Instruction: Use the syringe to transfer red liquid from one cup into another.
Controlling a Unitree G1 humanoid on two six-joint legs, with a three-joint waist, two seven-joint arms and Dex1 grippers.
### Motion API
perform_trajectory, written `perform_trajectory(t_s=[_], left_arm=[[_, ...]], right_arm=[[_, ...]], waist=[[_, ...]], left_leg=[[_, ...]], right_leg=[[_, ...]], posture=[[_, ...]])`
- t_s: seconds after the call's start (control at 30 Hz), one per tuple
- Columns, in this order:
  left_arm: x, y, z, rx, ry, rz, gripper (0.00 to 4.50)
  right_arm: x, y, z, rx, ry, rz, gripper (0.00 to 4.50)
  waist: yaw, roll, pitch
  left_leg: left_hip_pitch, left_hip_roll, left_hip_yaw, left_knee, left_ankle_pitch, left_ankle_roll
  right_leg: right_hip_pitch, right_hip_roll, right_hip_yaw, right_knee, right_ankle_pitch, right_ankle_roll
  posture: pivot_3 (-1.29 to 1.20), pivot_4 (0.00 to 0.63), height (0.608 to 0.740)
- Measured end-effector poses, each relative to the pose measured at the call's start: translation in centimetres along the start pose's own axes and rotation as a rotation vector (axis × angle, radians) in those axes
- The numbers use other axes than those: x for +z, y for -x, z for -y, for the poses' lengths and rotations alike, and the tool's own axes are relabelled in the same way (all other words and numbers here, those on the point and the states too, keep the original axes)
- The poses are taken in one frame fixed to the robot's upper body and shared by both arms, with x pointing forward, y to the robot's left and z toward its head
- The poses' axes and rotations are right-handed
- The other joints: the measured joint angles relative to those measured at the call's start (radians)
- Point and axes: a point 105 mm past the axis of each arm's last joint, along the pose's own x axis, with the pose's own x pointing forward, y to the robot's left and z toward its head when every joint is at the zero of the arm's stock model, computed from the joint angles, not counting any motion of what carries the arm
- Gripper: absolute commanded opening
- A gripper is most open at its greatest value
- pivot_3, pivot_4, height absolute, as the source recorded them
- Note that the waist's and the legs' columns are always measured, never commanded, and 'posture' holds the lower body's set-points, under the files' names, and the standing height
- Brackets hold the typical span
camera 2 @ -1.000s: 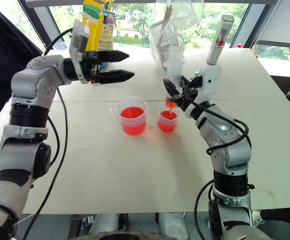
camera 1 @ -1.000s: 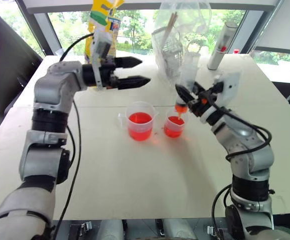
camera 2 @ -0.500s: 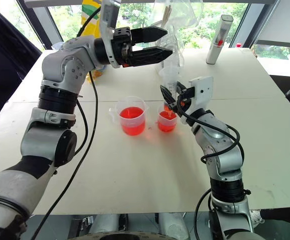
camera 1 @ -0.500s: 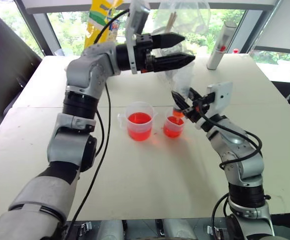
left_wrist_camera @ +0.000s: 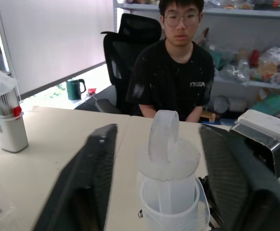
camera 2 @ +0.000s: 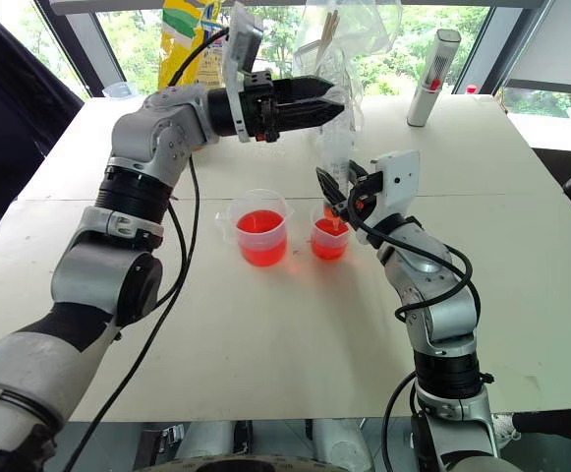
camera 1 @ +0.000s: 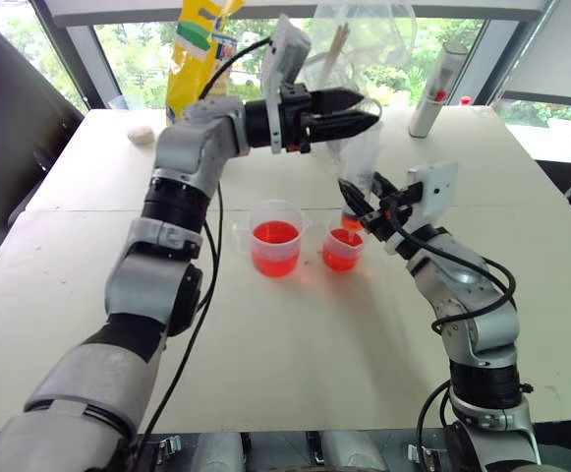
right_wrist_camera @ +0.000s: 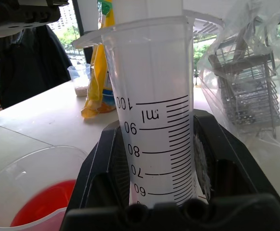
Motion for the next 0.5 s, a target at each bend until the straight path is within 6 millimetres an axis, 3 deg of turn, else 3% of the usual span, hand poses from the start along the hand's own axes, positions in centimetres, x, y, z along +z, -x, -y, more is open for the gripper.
perform_trajectory(t_s=[0.07,0.5], left_arm=[[-0.08,0.04,-0.03,-0.002,0.004,0.001,0.04],[-0.34,-0.35,0.31,-0.024,-0.046,-0.019,0.04]], right_arm=[[-0.06,0.00,0.04,-0.001,0.001,-0.003,1.39],[-0.20,0.02,0.29,-0.003,0.011,-0.029,1.39]], waist=[[0.000,0.000,0.000],[0.000,0.000,0.000]], left_leg=[[0.000,0.000,0.000,0.000,0.000,0.000],[0.000,0.000,0.000,0.000,0.000,0.000]], right_leg=[[0.000,0.000,0.000,0.000,0.000,0.000],[0.000,0.000,0.000,0.000,0.000,0.000]], posture=[[0.00,0.150,0.739],[0.00,0.150,0.739]])
